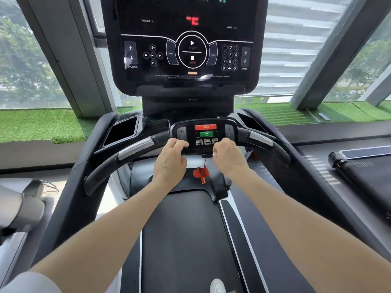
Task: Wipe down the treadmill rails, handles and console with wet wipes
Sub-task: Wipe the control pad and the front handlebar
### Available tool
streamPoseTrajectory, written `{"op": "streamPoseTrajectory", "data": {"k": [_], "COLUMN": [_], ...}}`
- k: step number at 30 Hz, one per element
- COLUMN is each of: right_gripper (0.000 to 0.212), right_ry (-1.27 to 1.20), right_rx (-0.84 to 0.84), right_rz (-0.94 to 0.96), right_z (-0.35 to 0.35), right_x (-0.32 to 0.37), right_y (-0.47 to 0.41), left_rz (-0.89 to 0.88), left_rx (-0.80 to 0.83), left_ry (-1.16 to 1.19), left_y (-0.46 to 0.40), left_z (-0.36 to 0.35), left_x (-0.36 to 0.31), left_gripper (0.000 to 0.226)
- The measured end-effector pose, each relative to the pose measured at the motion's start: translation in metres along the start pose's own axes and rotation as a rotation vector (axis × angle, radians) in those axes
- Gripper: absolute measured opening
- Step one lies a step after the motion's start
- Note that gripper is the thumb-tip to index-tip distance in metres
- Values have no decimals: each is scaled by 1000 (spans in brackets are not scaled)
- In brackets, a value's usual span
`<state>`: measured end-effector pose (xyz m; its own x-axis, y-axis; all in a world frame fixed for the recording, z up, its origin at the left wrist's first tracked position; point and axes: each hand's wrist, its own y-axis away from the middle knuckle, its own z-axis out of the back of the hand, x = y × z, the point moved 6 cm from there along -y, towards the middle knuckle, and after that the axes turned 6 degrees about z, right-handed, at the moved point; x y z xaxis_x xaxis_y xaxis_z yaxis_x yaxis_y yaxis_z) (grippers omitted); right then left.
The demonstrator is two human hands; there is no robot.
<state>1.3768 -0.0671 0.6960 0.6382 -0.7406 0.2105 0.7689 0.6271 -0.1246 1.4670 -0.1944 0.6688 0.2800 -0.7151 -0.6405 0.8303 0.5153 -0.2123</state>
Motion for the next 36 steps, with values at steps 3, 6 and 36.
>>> {"op": "streamPoseTrajectory", "data": {"k": [3, 6, 36], "right_gripper": [20, 21, 17], "right_ry": [-50, -102, -187], "right_rx": [-17, -31, -518], "right_rz": [-83, -174, -1440], "right_z": [7, 15, 91], "right_x": [-27, -60, -355], "right_y": [20, 43, 678], "left_rz": [-76, -144, -993], "left_rx": [25, 57, 1074], "left_ry": [-5, -12, 149], "left_y": [3, 10, 443], "left_z": [-10, -24, -347], "left_x": [-23, -53, -472], "left_gripper": [37, 36, 35]}}
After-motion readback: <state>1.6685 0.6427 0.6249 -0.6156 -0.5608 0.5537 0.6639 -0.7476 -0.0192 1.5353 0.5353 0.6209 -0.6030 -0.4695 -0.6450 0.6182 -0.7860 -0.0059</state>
